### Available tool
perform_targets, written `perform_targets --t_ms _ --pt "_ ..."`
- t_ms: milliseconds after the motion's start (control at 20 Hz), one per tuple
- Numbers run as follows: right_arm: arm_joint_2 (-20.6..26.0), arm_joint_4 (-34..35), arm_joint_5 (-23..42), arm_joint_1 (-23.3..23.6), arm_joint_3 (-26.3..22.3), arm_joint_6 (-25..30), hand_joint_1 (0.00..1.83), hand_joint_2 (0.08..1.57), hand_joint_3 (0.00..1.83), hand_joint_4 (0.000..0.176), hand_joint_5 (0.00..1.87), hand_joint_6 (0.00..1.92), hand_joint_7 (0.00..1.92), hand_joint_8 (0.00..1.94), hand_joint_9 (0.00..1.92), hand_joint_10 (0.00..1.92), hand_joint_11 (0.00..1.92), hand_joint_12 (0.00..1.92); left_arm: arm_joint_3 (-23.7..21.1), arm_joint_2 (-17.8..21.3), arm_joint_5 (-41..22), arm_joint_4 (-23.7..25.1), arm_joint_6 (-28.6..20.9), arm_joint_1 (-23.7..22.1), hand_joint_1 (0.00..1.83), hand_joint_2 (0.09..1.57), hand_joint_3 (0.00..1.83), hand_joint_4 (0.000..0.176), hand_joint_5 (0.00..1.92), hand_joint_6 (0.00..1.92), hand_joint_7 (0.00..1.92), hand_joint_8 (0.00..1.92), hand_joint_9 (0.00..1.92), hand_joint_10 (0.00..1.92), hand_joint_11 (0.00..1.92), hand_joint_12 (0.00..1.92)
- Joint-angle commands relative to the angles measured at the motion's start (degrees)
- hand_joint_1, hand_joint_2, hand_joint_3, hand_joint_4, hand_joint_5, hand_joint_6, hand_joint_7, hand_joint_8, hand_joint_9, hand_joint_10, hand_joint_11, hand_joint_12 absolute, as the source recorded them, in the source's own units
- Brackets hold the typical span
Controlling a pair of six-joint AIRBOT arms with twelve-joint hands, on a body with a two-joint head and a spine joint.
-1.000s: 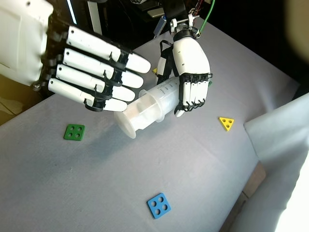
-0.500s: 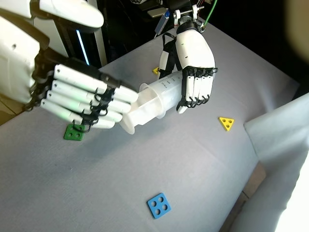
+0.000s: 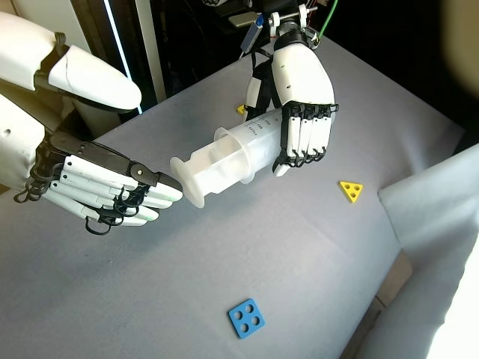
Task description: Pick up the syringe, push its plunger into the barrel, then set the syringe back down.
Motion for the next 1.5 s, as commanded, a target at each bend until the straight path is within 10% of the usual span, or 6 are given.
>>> perform_targets --t_ms 0,500,1450 --pt "0.09 1.41 6.34 -0.02 0.07 0.53 0.0 1.33 0.0 0.0 0.28 0.0 0.24 0.0 0.17 0.0 0.0 0.36 -0.06 0.13 -3.84 4.04 -0.22 -1.29 1.34 1.22 0.0 0.0 0.79 1.06 0.74 1.5 0.71 1.48 0.57 1.18" --pt "0.02 16.11 1.78 -4.32 -0.5 0.49 0.0 1.33 0.0 0.0 0.23 0.0 0.2 0.0 0.13 0.0 0.0 0.25 -0.1 0.13 -3.8 3.6 0.12 -1.83 1.34 1.23 0.0 0.0 0.77 1.08 0.73 1.52 0.69 1.51 0.53 1.25" --pt "-11.09 16.18 4.78 -1.57 0.37 -1.49 0.0 1.35 0.0 0.0 0.24 0.0 0.21 0.0 0.14 0.0 0.0 0.27 0.45 0.13 -3.8 3.58 0.25 -2.18 1.34 1.23 0.0 0.0 0.78 1.07 0.73 1.52 0.69 1.5 0.54 1.25"
